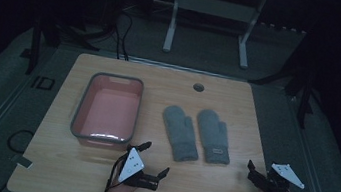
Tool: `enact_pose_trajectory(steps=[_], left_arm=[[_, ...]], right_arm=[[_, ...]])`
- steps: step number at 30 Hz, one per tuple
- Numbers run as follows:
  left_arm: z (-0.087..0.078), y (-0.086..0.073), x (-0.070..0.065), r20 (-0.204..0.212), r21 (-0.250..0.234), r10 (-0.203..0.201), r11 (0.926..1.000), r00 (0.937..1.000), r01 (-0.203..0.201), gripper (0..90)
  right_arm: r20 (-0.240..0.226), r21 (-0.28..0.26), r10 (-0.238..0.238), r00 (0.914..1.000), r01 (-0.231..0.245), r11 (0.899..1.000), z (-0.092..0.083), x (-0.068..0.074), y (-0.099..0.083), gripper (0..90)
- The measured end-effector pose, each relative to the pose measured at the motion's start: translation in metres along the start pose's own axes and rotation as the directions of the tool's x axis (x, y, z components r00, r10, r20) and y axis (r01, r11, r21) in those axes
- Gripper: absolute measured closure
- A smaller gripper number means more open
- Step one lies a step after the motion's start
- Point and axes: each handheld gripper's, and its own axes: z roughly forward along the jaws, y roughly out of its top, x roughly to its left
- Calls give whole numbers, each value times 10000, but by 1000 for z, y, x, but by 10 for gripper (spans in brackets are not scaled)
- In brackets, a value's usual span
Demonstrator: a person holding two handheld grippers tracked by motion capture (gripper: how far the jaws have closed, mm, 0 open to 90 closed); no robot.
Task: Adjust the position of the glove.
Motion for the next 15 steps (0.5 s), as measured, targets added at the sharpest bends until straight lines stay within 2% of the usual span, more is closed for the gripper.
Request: enact_pose_trajectory(steps=[5, 6, 8, 11, 12, 14, 15], left_arm=[[0, 0, 0, 66, -25, -50, 10000, 10000, 50, 1], [0, 0, 0, 73, -23, -56, 10000, 10000, 56, 1], [0, 0, 0, 83, -23, -74, 10000, 9999, 74, 1], [0, 0, 1, 76, -39, -88, 10000, 9999, 89, 1], [0, 0, 1, 77, -47, -79, 10000, 9999, 79, 1], [0, 0, 0, 66, -45, -51, 10000, 10000, 51, 1], [0, 0, 0, 71, -48, -46, 10000, 10000, 46, 1]], right_arm=[[-335, 184, -112, 9994, 118, 9998, -3, 1, 2, 124], [-595, 270, -203, 9980, 219, 9994, -4, 2, 6, 120], [-1144, 429, -252, 9931, 303, 9986, -7, 1, 17, 114], [-1494, 399, -416, 9879, 480, 9980, -11, 0, 29, 110], [-1747, 399, -566, 9830, 645, 9971, -12, 0, 33, 110], [-1869, 320, -840, 9788, 916, 9953, -14, 3, 40, 110], [-2043, 279, -994, 9738, 1073, 9938, -15, 4, 44, 110]])
